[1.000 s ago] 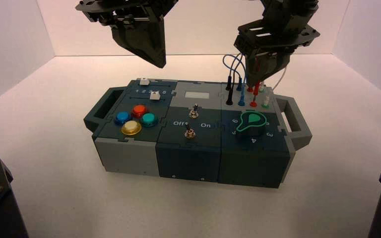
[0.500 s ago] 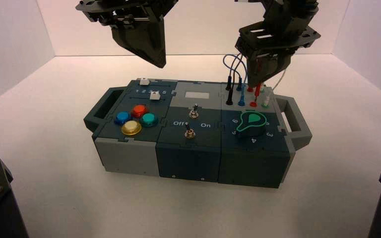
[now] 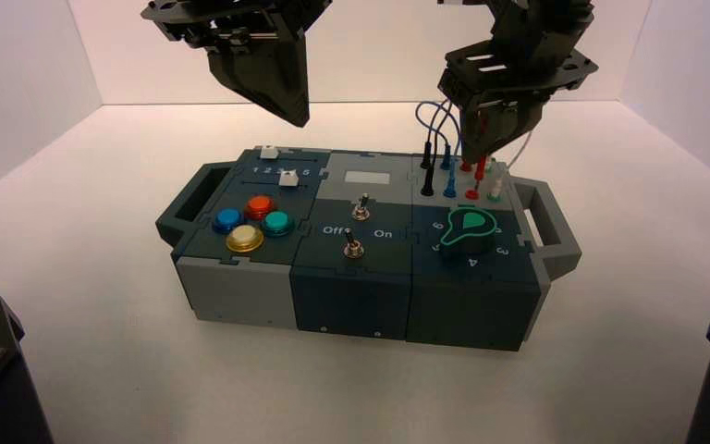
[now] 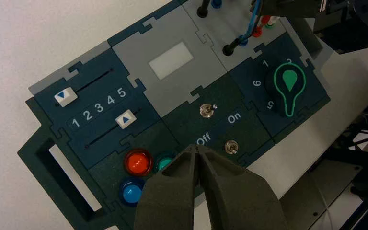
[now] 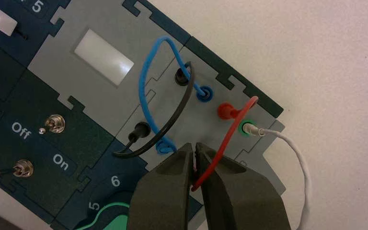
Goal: Insert the red wire.
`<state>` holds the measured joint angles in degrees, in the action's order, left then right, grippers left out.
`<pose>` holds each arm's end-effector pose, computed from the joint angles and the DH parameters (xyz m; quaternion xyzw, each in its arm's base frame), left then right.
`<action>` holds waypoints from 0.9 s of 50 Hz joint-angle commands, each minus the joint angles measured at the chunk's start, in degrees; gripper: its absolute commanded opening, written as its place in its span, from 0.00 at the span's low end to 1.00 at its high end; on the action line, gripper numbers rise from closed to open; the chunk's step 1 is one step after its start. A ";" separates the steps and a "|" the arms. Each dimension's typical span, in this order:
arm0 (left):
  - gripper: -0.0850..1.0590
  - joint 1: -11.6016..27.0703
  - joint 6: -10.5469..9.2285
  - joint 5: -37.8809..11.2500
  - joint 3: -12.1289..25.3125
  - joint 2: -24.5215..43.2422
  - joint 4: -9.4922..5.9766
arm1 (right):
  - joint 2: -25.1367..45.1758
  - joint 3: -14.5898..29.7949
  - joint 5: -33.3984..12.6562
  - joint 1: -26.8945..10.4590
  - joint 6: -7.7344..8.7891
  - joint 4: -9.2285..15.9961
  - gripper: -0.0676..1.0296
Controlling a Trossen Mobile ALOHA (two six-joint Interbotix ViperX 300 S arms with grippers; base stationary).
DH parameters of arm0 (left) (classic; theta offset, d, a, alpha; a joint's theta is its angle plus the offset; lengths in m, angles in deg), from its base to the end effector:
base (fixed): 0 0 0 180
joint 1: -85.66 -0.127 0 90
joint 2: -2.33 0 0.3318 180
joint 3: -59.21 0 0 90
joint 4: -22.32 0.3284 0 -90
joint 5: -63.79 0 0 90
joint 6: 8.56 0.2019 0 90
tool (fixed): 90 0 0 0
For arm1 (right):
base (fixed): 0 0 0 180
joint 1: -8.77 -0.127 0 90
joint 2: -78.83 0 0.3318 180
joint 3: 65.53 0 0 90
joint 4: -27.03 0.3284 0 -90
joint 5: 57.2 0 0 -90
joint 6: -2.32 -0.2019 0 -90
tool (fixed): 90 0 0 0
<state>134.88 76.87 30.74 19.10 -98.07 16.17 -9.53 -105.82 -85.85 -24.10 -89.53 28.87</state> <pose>0.1988 -0.2485 0.1116 0.1368 0.5089 -0.3364 0.7805 0.2679 0.1768 0.0488 -0.1355 0.5622 0.2201 0.7856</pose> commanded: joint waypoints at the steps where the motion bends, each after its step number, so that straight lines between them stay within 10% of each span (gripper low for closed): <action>1: 0.05 0.09 0.18 0.26 1.67 -0.26 0.09 | -1.23 1.05 -0.09 0.18 -0.09 0.35 0.04; 45: 0.05 0.09 0.26 0.26 2.29 0.62 0.26 | -1.58 1.41 0.44 -0.09 -0.09 0.62 0.04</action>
<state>134.79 76.96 30.74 19.72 -97.19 16.44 -9.88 -105.82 -85.85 -24.10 -89.44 29.23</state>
